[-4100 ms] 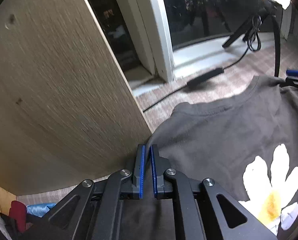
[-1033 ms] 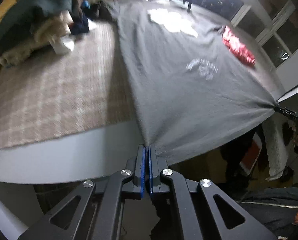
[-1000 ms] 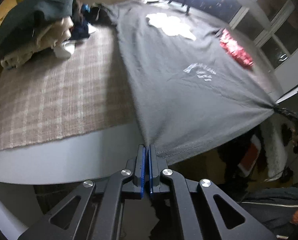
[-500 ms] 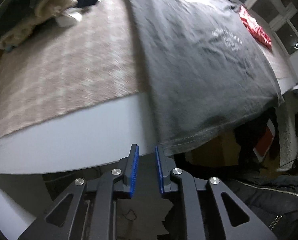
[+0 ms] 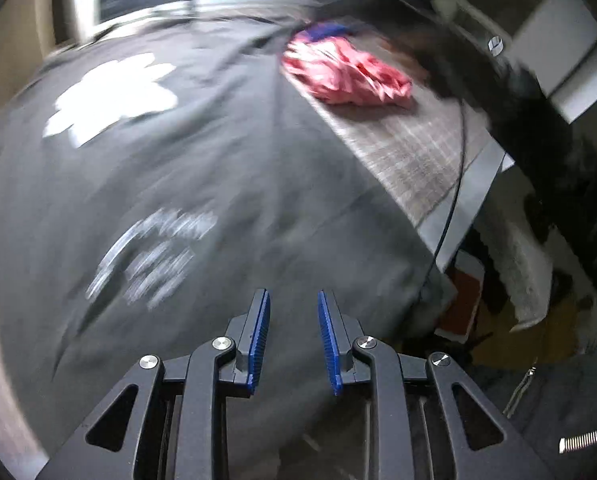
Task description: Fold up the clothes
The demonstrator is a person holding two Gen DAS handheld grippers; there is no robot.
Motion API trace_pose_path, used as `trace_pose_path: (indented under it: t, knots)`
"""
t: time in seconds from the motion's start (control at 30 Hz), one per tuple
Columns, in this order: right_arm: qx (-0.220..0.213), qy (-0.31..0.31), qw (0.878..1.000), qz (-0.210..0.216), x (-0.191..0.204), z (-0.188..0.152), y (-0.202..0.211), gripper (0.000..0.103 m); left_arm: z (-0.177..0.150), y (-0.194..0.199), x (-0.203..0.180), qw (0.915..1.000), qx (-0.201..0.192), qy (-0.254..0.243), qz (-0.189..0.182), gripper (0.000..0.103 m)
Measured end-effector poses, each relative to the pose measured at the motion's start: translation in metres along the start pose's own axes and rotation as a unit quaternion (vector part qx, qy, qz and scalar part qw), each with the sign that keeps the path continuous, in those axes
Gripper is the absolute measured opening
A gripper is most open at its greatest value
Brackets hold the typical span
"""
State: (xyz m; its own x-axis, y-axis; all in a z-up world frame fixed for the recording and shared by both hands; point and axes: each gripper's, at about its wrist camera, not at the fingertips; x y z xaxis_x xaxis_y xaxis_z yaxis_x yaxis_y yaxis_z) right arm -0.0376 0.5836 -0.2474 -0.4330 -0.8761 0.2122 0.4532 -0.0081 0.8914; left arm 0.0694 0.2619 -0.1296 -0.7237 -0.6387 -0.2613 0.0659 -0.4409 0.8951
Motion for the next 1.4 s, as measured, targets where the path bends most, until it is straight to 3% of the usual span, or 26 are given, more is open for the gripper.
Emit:
trace_pose_path:
  t: [0.1, 0.17, 0.27, 0.33, 0.37, 0.47, 0.5, 0.57, 0.6, 0.7, 0.8, 0.93, 1.0, 1.07, 1.13, 1.2, 1.4]
  knots:
    - [0.033, -0.002, 0.999, -0.017, -0.017, 0.015, -0.031, 0.04, 0.035, -0.032, -0.014, 0.9998, 0.012, -0.005, 0.016, 0.024]
    - [0.057, -0.015, 0.998, 0.002, -0.032, 0.022, -0.053, 0.04, 0.049, -0.046, -0.013, 0.9997, 0.017, 0.016, -0.007, 0.024]
    - [0.039, -0.004, 0.999, 0.025, -0.042, 0.029, -0.062, 0.04, 0.056, -0.066, -0.027, 0.999, 0.029, 0.007, -0.032, 0.026]
    - [0.032, -0.002, 0.999, 0.037, -0.047, 0.032, -0.064, 0.023, 0.061, -0.08, -0.037, 0.9986, 0.038, -0.002, -0.037, 0.032]
    - [0.031, -0.001, 0.999, 0.043, -0.05, 0.033, -0.066, 0.003, 0.063, -0.086, -0.041, 0.9986, 0.038, -0.004, -0.036, 0.032]
    - [0.032, 0.002, 0.997, 0.072, -0.058, 0.034, -0.065, 0.003, 0.072, -0.102, -0.052, 0.9987, 0.035, -0.009, -0.037, 0.032]
    - [0.032, 0.007, 0.997, 0.075, -0.059, 0.035, -0.063, 0.003, 0.074, -0.104, -0.054, 0.9989, 0.032, -0.01, -0.034, 0.029]
    - [0.027, 0.015, 0.996, 0.084, -0.061, 0.036, -0.059, 0.003, 0.078, -0.107, -0.055, 0.9991, 0.028, -0.012, -0.031, 0.004]
    - [0.023, 0.013, 0.995, 0.093, -0.063, 0.037, -0.057, 0.003, 0.078, -0.108, -0.054, 0.999, 0.027, -0.01, -0.034, 0.0]
    - [0.008, 0.002, 0.994, 0.112, -0.069, 0.041, -0.047, 0.003, 0.078, -0.11, -0.052, 0.9979, 0.027, 0.001, -0.059, 0.0]
    - [-0.011, 0.017, 0.994, 0.11, -0.069, 0.046, -0.034, 0.002, 0.082, -0.105, -0.054, 0.9915, 0.019, 0.022, -0.127, 0.0]
    - [0.006, 0.05, 0.998, 0.045, -0.062, 0.039, -0.047, 0.002, 0.083, -0.112, -0.069, 0.9901, 0.039, -0.004, -0.134, 0.0]
    - [0.015, 0.067, 0.998, 0.011, -0.059, 0.036, -0.054, 0.003, 0.079, -0.105, -0.062, 0.9911, 0.038, 0.006, -0.128, 0.0]
    - [0.017, 0.063, 0.998, 0.02, -0.057, 0.037, -0.051, 0.004, 0.073, -0.089, -0.048, 0.9943, 0.023, 0.024, -0.102, 0.005]
    - [0.02, 0.059, 0.998, 0.03, -0.055, 0.039, -0.048, 0.016, 0.068, -0.079, -0.033, 0.9959, 0.018, 0.046, -0.076, 0.026]
    - [0.022, 0.054, 0.997, 0.041, -0.053, 0.04, -0.044, 0.036, 0.065, -0.075, -0.02, 0.996, 0.018, 0.065, -0.06, 0.027]
    - [0.044, 0.074, 0.995, 0.046, -0.034, 0.036, -0.057, 0.04, 0.059, -0.096, -0.035, 0.9949, 0.038, 0.062, -0.07, 0.03]
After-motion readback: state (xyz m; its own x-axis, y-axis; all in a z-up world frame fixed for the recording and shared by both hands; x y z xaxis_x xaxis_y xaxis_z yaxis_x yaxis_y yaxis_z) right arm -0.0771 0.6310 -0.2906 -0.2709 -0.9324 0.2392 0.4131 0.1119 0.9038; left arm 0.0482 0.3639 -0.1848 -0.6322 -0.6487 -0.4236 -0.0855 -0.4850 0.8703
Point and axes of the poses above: each gripper's, at about its wrist camera, not at the fingertips, and y roughly against the way its jaws point, x to its left, z to its top, and after that the axes turned 1 degree about -z, right-handed
